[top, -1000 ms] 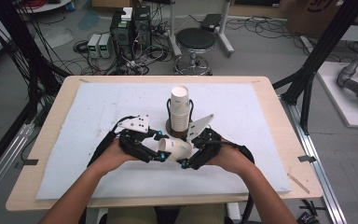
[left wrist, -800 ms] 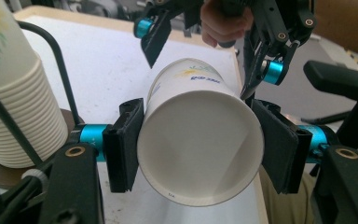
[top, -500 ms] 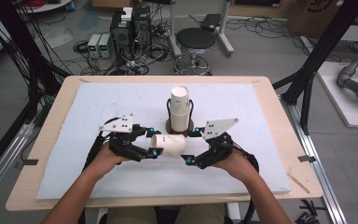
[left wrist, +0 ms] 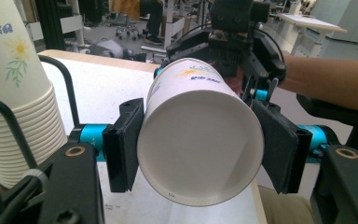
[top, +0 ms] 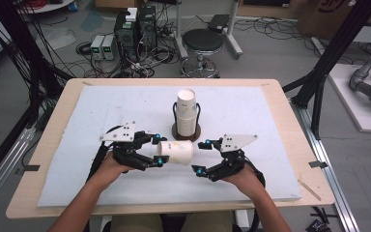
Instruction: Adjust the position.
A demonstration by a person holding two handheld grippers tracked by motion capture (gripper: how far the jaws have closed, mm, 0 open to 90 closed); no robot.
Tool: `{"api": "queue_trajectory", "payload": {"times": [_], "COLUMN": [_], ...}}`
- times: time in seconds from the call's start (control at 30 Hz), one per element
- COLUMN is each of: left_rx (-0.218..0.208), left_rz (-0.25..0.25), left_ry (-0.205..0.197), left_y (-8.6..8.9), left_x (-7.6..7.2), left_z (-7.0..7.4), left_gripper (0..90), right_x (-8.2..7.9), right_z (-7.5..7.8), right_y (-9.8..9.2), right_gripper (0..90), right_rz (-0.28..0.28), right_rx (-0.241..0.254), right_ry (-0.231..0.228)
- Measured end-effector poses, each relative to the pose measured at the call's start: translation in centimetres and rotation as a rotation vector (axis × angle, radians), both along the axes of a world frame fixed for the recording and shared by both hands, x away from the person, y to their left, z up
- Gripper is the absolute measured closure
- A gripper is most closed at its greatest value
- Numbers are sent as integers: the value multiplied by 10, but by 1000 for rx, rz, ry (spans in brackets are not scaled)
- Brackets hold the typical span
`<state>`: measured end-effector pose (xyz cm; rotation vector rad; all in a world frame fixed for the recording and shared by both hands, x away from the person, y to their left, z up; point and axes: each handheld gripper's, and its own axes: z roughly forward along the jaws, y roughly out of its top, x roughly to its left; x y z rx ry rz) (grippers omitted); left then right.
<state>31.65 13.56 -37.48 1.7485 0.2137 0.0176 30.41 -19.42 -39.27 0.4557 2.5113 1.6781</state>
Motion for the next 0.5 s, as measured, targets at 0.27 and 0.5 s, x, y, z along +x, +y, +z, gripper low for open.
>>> {"api": "queue_trajectory", "payload": {"times": [0.27, 0.5], "left_rx": [-7, -9], "left_rz": [-18, -39], "left_ry": [-9, -10], "left_y": [-3, -6], "left_x": [-2, -4], "left_z": [0, 0], "left_gripper": [373, 373], "right_x": [0, 1], "right_z": [1, 0], "right_y": [4, 13], "right_gripper": [191, 194], "right_rz": [26, 65], "right_rx": [28, 32], "right_ry": [-6, 1]}}
